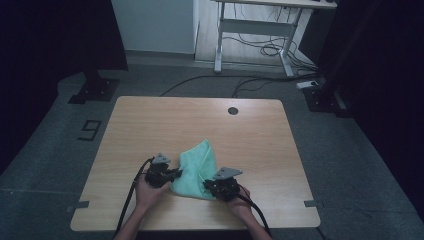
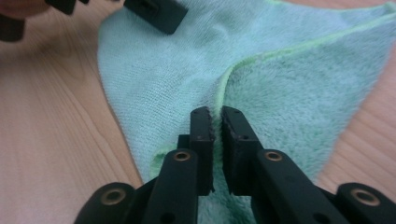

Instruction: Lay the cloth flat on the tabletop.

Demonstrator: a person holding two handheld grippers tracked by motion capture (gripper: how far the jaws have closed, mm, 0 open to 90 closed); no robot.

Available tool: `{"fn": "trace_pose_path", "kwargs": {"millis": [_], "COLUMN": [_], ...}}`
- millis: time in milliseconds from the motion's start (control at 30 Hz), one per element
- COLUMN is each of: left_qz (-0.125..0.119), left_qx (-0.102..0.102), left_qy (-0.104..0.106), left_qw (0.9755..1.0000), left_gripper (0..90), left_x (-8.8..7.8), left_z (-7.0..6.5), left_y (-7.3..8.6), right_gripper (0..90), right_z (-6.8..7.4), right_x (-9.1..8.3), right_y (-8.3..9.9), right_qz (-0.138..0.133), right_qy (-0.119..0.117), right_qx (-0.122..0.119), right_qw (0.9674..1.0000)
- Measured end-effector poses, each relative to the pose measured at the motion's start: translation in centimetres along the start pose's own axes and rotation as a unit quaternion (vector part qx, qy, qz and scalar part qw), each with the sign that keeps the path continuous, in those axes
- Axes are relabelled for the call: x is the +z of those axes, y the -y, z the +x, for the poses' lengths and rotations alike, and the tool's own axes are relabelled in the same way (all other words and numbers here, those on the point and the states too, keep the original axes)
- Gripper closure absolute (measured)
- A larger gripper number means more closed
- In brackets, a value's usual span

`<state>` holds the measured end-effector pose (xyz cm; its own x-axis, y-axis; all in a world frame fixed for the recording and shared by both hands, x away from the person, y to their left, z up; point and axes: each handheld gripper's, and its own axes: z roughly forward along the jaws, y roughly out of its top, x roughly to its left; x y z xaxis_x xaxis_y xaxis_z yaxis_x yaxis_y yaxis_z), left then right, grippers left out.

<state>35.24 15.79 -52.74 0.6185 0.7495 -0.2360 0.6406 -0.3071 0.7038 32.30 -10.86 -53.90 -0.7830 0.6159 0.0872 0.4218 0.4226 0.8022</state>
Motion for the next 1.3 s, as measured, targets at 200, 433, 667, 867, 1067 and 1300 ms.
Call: {"fn": "trace_pose_path", "kwargs": {"millis": [200, 433, 667, 867, 1067, 1300], "left_qz": [-0.008, -0.021, -0.022, -0.020, -0.020, -0.020], "left_qx": [-0.006, -0.018, -0.019, -0.015, -0.014, -0.014], "left_qy": [-0.002, -0.011, -0.011, -0.008, -0.008, -0.009], "left_qw": [1.0000, 0.9996, 0.9995, 0.9997, 0.9997, 0.9997], "left_gripper": [84.0, 84.0, 83.6, 82.5, 82.1, 82.2], "left_x": [-0.3, -1.1, -1.1, -0.9, -1.0, -1.1], "left_z": [0.3, 1.0, 1.0, 0.7, 0.7, 0.7], "left_y": [0.0, -0.1, -0.1, -0.1, -0.1, 0.0], "right_gripper": [86.3, 86.2, 85.0, 72.1, 62.8, 58.4], "right_z": [-1.6, -5.1, -8.4, -8.8, -6.5, -4.1], "right_x": [-2.6, -5.9, -6.9, -6.6, -7.4, -4.1], "right_y": [-0.1, 1.1, 3.7, 4.3, 2.8, 2.4], "right_qz": [-0.030, -0.036, 0.005, 0.021, -0.028, 0.022], "right_qy": [0.010, 0.076, 0.102, 0.137, 0.119, 0.083], "right_qx": [0.028, 0.060, 0.104, 0.107, 0.091, 0.069], "right_qw": [0.9991, 0.9947, 0.9893, 0.9845, 0.9883, 0.9939]}}
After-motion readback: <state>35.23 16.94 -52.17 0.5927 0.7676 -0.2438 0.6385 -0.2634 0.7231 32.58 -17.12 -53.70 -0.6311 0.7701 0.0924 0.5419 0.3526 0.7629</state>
